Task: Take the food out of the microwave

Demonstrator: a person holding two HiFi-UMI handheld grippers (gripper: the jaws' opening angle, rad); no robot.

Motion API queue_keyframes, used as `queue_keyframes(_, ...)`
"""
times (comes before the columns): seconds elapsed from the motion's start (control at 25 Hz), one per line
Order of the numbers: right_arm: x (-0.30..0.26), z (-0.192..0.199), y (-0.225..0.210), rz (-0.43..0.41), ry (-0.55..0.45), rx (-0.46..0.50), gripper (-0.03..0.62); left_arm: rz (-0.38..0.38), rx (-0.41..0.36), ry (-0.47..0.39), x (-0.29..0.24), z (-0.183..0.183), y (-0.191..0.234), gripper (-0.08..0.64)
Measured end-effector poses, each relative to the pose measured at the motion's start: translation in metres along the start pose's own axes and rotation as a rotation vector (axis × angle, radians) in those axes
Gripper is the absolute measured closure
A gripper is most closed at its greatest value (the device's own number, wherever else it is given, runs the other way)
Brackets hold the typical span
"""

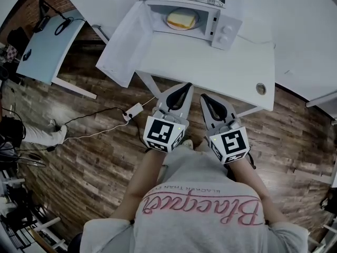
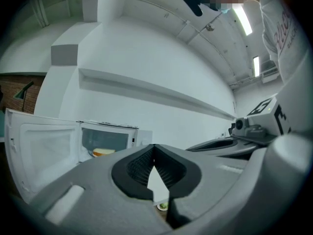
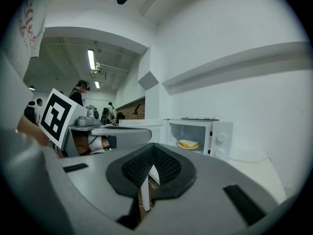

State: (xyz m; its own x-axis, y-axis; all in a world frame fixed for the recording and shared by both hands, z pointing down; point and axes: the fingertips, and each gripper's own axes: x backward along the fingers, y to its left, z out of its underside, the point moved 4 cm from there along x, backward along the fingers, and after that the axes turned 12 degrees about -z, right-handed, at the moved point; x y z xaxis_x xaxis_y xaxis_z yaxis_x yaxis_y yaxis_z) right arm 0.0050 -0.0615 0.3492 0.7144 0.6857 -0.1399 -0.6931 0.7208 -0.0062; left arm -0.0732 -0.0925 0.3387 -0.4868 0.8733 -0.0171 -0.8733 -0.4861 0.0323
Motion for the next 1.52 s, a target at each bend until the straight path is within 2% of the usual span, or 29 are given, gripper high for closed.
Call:
queue_keyframes(0.4,-0.031,0.001,-0.039,-0.019,0.006,-0.006,0.583,-0.046,0.069,0.055,-0.043,0.018,0.028,0.555)
queue_keyframes(0.84,-0.088,-0.011,-0.123,-0.042,-0.005,-0.017,0.583,-0.074,0.150,0.110,-0.139,0.030,0.068,0.552)
queue_keyframes(0.88,-0.094,-0.011,-0.131,-0.047,-0.002,-0.019,0.583,-0.079,0.150,0.120,-0.149,0.031,0.071,0.547)
queue_keyframes(1.04,-0.113,-0.013,-0.158,-0.076,0.004,-0.019,0.583,-0.118,0.173,0.149,-0.182,0.036,0.086,0.452)
queue_keyframes(1.12,-0.121,-0.013,-0.170,-0.090,0.008,-0.023,0.583,-0.146,0.201,0.154,-0.195,0.040,0.095,0.394)
queue_keyframes(1.24,-0.133,-0.012,-0.188,-0.117,0.017,-0.031,0.583,-0.174,0.249,0.171,-0.214,0.048,0.107,0.385)
queue_keyframes(1.52,-0.154,-0.003,-0.212,-0.175,0.042,-0.061,0.583,-0.275,0.501,0.171,-0.241,0.070,0.143,0.387)
